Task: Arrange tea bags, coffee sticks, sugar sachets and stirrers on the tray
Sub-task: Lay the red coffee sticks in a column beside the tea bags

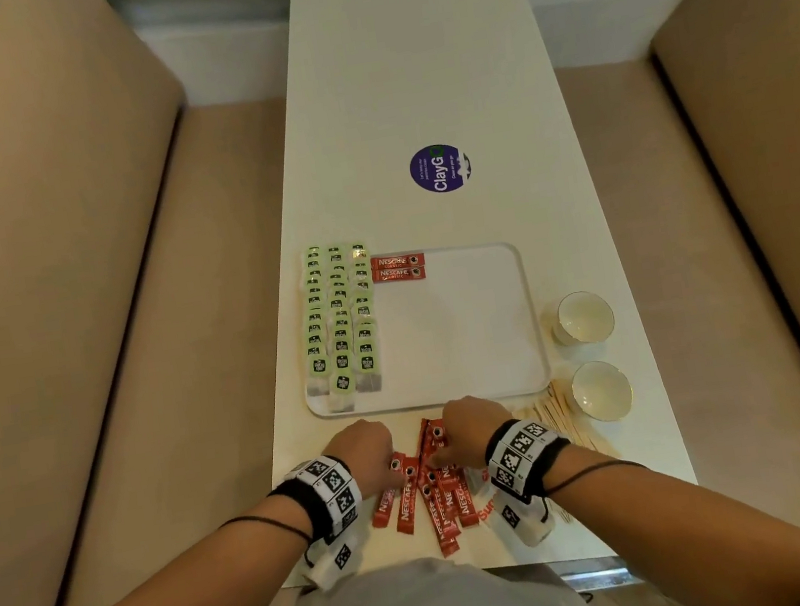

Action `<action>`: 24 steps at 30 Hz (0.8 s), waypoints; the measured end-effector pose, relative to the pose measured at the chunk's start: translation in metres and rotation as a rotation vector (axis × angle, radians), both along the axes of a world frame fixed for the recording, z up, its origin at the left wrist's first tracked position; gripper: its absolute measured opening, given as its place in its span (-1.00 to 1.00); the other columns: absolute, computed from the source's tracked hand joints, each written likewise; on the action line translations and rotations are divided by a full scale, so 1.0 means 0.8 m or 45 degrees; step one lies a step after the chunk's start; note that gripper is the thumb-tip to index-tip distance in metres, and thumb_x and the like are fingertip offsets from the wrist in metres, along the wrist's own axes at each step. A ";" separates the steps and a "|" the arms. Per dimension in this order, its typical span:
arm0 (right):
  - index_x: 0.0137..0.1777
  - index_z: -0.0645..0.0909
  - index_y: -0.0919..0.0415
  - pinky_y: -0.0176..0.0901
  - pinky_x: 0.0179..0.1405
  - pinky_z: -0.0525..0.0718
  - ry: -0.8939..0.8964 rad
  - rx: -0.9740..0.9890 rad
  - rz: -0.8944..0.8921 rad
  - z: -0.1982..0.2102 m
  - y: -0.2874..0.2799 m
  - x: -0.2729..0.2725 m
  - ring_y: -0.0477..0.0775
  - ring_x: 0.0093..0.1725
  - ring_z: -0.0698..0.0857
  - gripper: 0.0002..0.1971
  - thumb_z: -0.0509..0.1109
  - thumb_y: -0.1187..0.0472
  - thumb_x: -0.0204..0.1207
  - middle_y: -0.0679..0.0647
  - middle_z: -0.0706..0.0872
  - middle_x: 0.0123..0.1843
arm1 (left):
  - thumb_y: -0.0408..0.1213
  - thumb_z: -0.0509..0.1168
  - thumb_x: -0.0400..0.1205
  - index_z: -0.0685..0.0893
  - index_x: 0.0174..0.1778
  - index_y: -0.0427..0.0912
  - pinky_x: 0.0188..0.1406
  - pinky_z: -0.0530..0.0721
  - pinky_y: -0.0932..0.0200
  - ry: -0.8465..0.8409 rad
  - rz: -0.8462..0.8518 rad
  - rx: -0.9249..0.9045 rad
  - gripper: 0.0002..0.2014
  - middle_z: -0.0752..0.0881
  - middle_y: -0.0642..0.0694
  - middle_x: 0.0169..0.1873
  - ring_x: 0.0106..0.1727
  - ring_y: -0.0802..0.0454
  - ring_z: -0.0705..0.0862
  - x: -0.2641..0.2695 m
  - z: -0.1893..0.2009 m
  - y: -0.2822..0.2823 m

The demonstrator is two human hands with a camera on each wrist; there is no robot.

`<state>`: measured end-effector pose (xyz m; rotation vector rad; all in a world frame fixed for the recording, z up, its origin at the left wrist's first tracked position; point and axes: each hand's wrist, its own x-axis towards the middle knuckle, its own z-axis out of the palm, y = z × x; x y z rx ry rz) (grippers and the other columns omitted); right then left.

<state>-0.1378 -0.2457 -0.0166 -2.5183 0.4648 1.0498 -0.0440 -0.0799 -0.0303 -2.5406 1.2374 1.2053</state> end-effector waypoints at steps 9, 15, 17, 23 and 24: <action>-0.29 0.52 0.06 -0.02 -0.02 0.81 -0.030 0.023 -0.041 -0.003 -0.002 -0.007 0.05 -0.14 0.76 -0.60 0.49 -0.21 0.55 -0.03 0.70 -0.23 | -0.11 0.40 0.60 0.53 -0.62 -0.10 -0.45 0.50 0.20 0.198 0.386 -0.132 -0.55 0.47 -0.01 -0.66 -0.58 0.06 0.43 0.015 -0.015 0.012; -0.19 0.60 0.10 -0.01 -0.02 0.82 -0.034 0.073 -0.056 -0.011 -0.007 -0.012 0.06 -0.13 0.77 -0.67 0.50 -0.15 0.57 -0.01 0.73 -0.20 | -0.17 0.37 0.66 0.53 -0.48 -0.12 -0.43 0.44 0.19 0.388 0.649 -0.247 -0.63 0.51 -0.03 -0.58 -0.54 0.08 0.46 0.021 -0.007 0.008; -0.14 0.67 0.14 0.00 -0.02 0.83 -0.023 0.106 -0.085 -0.011 -0.009 -0.013 0.05 -0.15 0.78 -0.66 0.52 -0.15 0.55 0.01 0.78 -0.17 | -0.20 0.38 0.66 0.55 -0.40 -0.17 -0.38 0.50 0.16 0.443 0.745 -0.288 -0.69 0.58 -0.11 -0.48 -0.48 0.03 0.55 0.021 -0.001 0.004; -0.43 0.57 0.18 -0.11 -0.39 0.60 -0.223 0.386 -0.308 0.005 -0.022 -0.016 -0.03 -0.54 0.48 -0.55 0.51 -0.08 0.59 0.06 0.59 -0.48 | -0.35 0.24 0.77 0.61 -0.17 -0.33 -0.35 0.74 0.09 0.757 1.014 -0.417 -0.79 0.73 -0.28 -0.30 -0.33 -0.12 0.79 0.010 0.022 -0.014; -0.46 0.54 0.16 -0.13 -0.43 0.56 -0.297 0.410 -0.330 0.010 -0.023 -0.015 -0.04 -0.54 0.46 -0.54 0.50 -0.07 0.59 0.06 0.57 -0.49 | -0.30 0.24 0.78 0.64 -0.14 -0.27 -0.39 0.71 0.15 0.762 1.037 -0.437 -0.79 0.72 -0.24 -0.29 -0.30 -0.10 0.79 0.007 0.025 -0.019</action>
